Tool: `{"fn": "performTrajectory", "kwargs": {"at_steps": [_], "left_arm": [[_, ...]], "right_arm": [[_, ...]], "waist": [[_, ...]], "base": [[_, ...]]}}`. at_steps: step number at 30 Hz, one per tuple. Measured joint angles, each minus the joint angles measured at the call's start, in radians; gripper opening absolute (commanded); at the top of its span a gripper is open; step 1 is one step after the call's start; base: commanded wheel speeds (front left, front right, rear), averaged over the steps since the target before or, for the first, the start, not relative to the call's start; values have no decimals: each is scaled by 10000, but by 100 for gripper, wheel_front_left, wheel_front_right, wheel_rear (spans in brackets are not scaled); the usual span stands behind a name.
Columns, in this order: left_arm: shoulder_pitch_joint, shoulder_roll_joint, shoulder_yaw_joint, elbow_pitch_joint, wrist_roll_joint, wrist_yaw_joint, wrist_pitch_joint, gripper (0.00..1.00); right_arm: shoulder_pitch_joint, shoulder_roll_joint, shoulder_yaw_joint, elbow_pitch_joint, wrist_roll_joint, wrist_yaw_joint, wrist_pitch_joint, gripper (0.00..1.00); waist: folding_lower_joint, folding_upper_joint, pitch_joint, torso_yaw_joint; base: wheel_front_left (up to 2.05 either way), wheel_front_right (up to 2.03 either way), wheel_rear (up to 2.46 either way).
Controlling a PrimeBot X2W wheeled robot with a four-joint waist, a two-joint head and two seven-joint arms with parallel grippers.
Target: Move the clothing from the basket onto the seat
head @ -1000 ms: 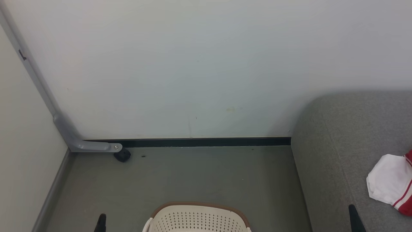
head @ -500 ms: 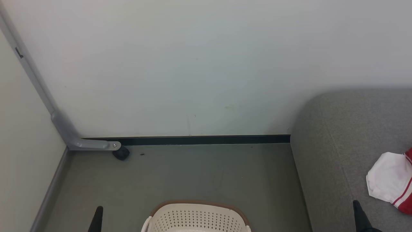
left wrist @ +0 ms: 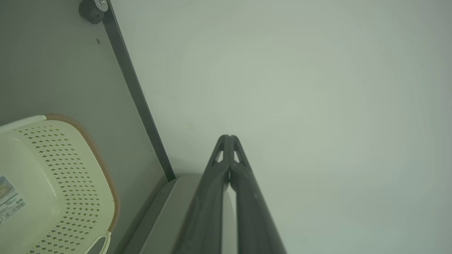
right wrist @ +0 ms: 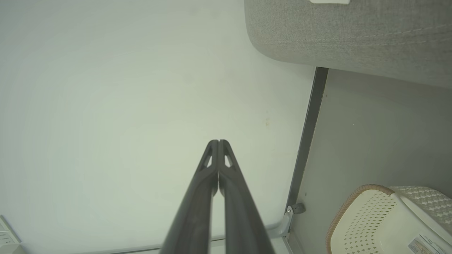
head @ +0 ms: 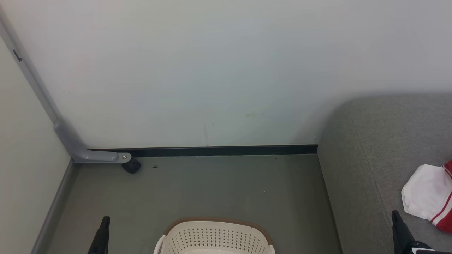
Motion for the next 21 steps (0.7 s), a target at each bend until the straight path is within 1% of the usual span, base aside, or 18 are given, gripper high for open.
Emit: {"fn": "performTrajectory", "kwargs": {"at_steps": [3, 21], "left_arm": [[-70, -12, 31, -23, -188, -73, 86, 0], [-133, -29, 33, -44, -326, -73, 86, 0]], "right_arm": [[-7, 0, -59, 4, 284, 2, 77, 0], [-8, 2, -63, 4, 290, 12, 77, 0]], "waist": [[0, 0, 11, -4], [0, 0, 11, -4]], "base": [[0, 0, 0], [0, 0, 0]]}}
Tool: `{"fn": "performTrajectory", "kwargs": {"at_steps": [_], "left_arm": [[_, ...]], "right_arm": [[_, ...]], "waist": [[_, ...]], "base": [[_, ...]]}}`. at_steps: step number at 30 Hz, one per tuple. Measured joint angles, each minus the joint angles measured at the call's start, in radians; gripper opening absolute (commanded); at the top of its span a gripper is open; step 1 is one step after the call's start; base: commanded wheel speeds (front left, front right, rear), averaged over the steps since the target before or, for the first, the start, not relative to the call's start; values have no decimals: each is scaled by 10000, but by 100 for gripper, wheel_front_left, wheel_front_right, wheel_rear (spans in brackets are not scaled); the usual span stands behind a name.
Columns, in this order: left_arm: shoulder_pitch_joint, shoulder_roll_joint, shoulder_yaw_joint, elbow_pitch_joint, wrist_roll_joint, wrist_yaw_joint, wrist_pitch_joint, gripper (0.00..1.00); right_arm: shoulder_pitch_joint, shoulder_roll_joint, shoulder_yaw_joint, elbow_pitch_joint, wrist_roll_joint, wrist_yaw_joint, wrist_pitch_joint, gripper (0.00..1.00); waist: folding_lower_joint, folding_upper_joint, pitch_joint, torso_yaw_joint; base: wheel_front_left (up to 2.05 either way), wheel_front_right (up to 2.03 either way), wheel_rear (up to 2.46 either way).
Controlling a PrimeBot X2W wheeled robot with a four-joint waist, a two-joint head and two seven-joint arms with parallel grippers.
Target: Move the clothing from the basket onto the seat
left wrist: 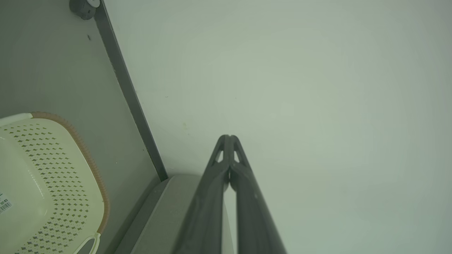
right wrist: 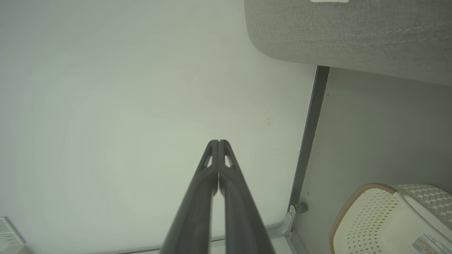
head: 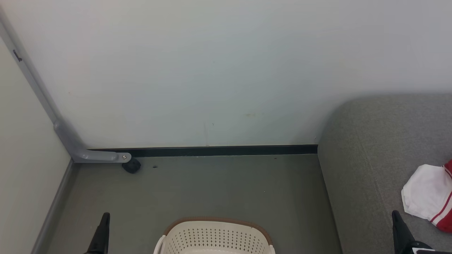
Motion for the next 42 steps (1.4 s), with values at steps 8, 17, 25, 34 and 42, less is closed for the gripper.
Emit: {"fn": "performTrajectory", "kwargs": {"at_steps": [8, 17, 25, 34, 42], "left_arm": [[0, -2, 0, -2, 0, 0, 0, 0], [0, -2, -2, -6, 0, 0, 0, 0], [0, -4, -2, -8, 0, 0, 0, 0], [0, -4, -2, -10, 0, 0, 0, 0], [0, -6, -2, -13, 0, 0, 0, 0]], "right_arm": [[0, 0, 0, 0, 0, 0, 0, 0], [0, 0, 0, 0, 0, 0, 0, 0], [0, 0, 0, 0, 2, 0, 0, 0], [0, 0, 0, 0, 2, 0, 0, 0], [0, 0, 0, 0, 2, 0, 0, 0]], "waist": [[0, 0, 0, 0], [0, 0, 1, 0], [0, 0, 1, 0], [0, 0, 1, 0], [0, 0, 1, 0]], "base": [[0, 0, 0], [0, 0, 0], [0, 0, 0], [0, 0, 0], [0, 0, 0]]}}
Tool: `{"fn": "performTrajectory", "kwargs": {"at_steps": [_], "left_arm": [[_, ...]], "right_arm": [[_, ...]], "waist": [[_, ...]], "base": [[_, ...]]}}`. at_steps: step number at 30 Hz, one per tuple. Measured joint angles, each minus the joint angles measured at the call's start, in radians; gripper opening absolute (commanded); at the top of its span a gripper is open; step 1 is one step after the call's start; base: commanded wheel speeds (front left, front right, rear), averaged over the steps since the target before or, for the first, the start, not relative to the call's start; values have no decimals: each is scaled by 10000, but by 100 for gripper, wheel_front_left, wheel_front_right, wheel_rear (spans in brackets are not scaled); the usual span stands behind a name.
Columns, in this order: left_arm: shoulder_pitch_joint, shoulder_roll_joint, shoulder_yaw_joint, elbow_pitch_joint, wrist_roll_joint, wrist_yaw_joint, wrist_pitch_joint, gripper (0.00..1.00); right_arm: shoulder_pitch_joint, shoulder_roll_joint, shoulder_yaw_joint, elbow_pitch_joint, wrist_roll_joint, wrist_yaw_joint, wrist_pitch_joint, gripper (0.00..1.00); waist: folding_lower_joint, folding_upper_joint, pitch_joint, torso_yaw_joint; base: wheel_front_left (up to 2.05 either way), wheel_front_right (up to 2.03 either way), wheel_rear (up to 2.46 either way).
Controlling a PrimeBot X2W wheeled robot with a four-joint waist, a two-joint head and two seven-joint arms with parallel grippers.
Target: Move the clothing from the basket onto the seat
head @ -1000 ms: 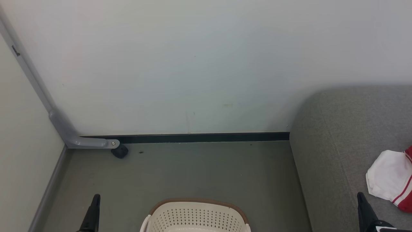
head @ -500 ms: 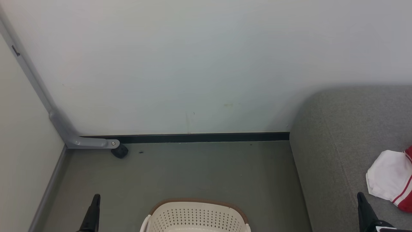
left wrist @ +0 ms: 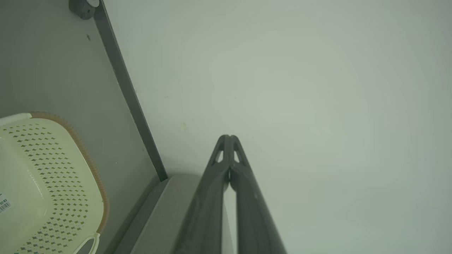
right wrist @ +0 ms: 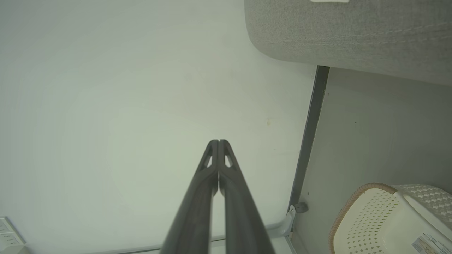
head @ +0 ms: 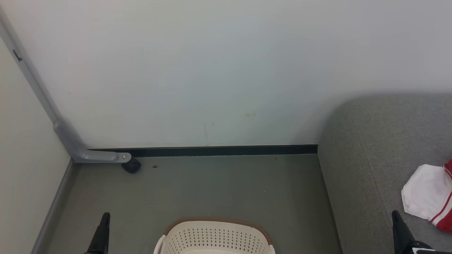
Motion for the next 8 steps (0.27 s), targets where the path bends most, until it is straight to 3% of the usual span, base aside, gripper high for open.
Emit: {"fn": "performTrajectory", "kwargs": {"at_steps": [8], "left_arm": [[0, 0, 0, -2, 0, 0, 0, 0]], "right_arm": [[0, 0, 0, 0, 0, 0, 0, 0]], "waist": [[0, 0, 0, 0]], "base": [[0, 0, 0]]}}
